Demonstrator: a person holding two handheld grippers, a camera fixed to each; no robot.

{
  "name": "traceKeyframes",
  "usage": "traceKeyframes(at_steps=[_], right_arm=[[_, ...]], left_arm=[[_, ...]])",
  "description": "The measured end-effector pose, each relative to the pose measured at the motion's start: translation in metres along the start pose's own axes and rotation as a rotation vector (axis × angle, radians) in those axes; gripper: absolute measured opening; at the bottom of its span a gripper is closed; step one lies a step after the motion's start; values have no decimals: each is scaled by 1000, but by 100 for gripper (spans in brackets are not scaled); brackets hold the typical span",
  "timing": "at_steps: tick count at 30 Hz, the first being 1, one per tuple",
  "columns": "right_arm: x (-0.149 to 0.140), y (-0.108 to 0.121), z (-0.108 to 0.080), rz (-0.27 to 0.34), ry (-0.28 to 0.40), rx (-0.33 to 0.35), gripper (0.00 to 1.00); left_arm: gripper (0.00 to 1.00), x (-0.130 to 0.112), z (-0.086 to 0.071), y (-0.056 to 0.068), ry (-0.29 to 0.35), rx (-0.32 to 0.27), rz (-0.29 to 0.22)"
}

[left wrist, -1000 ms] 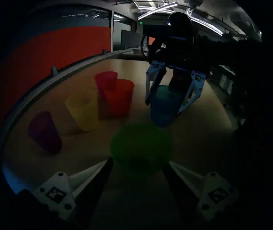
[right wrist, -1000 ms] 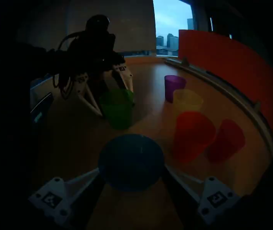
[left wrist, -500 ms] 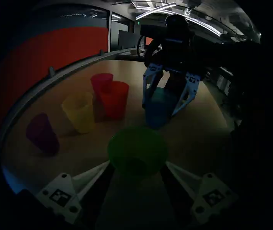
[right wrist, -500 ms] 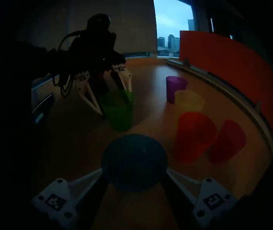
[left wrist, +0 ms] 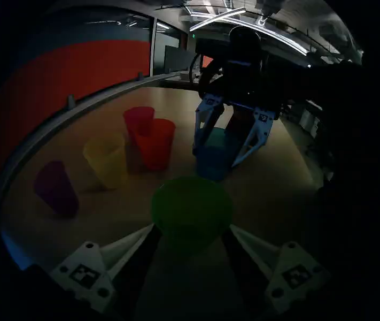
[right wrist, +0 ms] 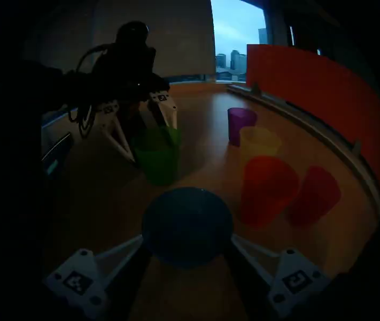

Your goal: Pour water

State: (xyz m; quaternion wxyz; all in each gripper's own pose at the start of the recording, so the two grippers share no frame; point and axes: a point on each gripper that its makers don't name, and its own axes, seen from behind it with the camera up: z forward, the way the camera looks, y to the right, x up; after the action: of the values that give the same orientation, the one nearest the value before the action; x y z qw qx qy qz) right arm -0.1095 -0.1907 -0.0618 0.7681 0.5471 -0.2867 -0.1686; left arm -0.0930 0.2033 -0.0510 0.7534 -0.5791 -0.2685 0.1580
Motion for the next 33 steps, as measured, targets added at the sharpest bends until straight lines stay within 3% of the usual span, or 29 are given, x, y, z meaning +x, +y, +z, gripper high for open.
traceKeyframes(at_steps=[11, 33], right_arm=[[11, 2, -7, 11, 24, -23, 85], [76, -5, -46, -2, 137, -110, 85]], left_arm=[[80, 11, -9, -5, 39, 35, -15], [79, 66, -50, -7, 185, 180, -32]])
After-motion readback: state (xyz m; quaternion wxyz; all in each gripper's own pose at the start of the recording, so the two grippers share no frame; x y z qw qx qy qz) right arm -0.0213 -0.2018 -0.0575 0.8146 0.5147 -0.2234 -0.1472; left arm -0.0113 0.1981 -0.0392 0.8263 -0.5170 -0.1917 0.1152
